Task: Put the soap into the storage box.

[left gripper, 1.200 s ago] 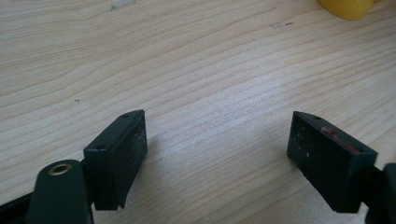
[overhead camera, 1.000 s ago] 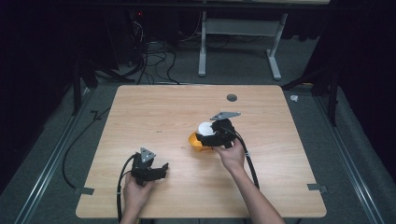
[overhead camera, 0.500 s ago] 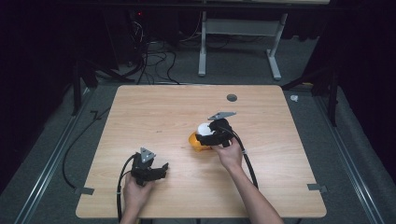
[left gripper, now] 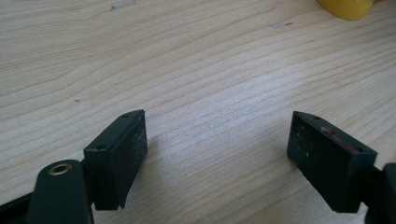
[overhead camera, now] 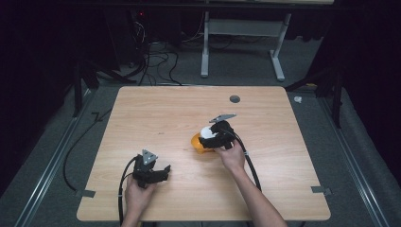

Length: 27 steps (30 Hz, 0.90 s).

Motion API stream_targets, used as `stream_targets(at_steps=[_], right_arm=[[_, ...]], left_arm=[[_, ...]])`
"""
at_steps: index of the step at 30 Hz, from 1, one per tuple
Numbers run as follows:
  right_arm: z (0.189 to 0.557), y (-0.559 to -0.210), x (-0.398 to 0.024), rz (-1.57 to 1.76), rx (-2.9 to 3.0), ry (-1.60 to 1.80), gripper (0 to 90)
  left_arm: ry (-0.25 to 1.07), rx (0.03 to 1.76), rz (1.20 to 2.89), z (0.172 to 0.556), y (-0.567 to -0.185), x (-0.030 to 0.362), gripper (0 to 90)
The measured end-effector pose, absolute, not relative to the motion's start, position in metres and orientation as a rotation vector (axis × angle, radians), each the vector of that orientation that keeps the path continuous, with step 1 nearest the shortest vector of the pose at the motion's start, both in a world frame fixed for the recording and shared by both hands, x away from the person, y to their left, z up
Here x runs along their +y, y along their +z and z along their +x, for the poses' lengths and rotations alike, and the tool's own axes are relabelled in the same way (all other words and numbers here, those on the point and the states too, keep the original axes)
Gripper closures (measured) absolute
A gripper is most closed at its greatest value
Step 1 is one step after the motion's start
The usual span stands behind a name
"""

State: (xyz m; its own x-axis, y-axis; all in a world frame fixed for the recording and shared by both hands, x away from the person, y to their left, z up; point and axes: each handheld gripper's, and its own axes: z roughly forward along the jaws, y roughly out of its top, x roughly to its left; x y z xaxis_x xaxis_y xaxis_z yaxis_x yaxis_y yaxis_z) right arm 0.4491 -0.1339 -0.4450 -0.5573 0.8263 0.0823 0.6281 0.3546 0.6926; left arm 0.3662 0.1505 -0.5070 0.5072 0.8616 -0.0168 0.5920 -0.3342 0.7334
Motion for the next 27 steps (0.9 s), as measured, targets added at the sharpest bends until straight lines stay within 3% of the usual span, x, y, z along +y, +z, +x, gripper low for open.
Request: stream_targets(at_steps=[27], right_arm=[[0.451, -0.456, -0.132, 1.318, 2.377, 0.938, 22.8]], left_arm=[[0.499, 1.185, 2.057, 0.366, -0.507, 0.15, 20.2]])
